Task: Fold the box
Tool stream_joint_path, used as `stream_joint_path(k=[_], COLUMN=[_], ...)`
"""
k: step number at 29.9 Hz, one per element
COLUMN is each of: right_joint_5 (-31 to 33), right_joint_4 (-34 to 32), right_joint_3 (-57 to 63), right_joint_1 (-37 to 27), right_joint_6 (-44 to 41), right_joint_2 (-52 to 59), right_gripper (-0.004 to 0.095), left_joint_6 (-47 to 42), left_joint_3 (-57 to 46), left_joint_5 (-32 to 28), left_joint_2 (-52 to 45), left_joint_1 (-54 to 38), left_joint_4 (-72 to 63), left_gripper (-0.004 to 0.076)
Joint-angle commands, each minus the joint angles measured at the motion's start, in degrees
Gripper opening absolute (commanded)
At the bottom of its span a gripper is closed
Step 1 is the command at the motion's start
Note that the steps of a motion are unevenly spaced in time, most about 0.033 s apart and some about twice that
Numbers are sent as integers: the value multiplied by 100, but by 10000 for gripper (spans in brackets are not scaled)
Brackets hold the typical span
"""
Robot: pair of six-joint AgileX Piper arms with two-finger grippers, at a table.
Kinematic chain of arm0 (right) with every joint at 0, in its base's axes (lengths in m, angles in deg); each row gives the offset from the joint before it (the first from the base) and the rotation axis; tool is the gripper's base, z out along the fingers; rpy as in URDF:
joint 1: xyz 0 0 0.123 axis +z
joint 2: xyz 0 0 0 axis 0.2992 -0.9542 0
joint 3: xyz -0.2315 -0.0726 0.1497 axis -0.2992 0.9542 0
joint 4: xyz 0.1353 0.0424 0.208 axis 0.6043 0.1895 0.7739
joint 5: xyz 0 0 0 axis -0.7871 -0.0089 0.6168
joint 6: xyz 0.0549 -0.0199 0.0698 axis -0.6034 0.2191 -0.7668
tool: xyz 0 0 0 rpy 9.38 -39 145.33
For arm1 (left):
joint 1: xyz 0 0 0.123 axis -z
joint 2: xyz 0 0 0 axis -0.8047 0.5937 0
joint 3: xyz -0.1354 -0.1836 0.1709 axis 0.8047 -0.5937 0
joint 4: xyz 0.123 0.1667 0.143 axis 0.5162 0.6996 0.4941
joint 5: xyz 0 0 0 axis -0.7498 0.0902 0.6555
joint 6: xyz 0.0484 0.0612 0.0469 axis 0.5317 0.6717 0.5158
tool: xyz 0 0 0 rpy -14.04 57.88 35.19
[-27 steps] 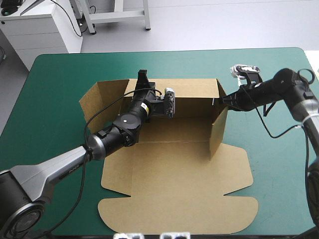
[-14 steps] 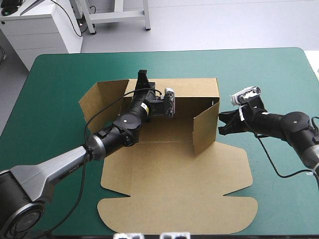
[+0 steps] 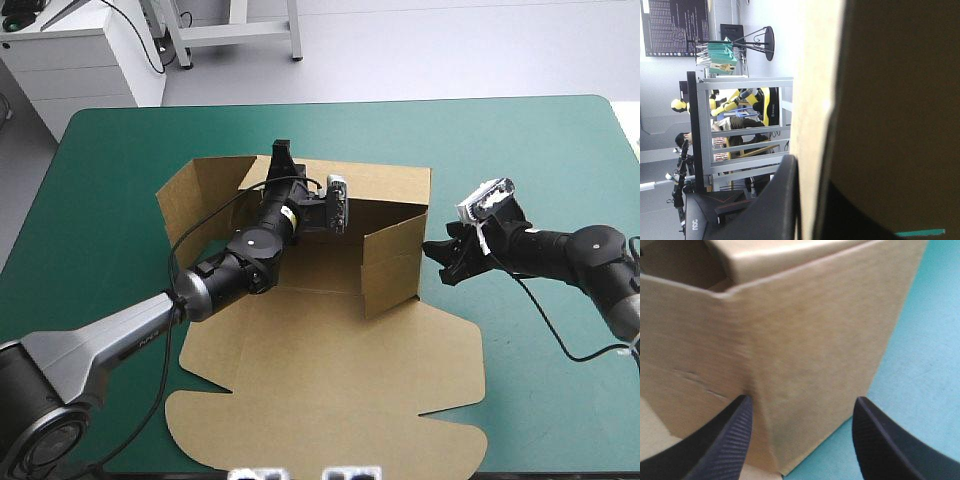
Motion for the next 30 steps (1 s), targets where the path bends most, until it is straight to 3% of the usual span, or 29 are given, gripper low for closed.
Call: stream_joint_path(k=[1, 7, 10, 14, 18, 30], right_joint_5=[267, 240, 339, -247, -942, -997], right_joint_4=[255, 333, 562, 478, 519, 452], right_joint_3=[-155, -144, -144, -144, -155, -145], right_joint_1=[-11, -11, 71, 366, 449, 823], right_joint_6=[100, 72, 247, 318, 217, 57], right_joint_2=[369, 448, 277, 142, 142, -276], right_gripper=[561, 579, 653, 721, 721, 719], left_joint_6=[-85, -85, -181, -260, -260, -388], left_joint_3=[164, 164, 215, 332, 332, 332], left_joint_5=[38, 38, 5, -7, -16, -141], left_joint_2=[-221, -221, -221, -221, -221, -221], left_joint_1=[9, 9, 9, 9, 9, 9], left_joint_4=[35, 35, 35, -19, -96, -264], left_gripper=[-8, -8, -8, -8, -8, -8])
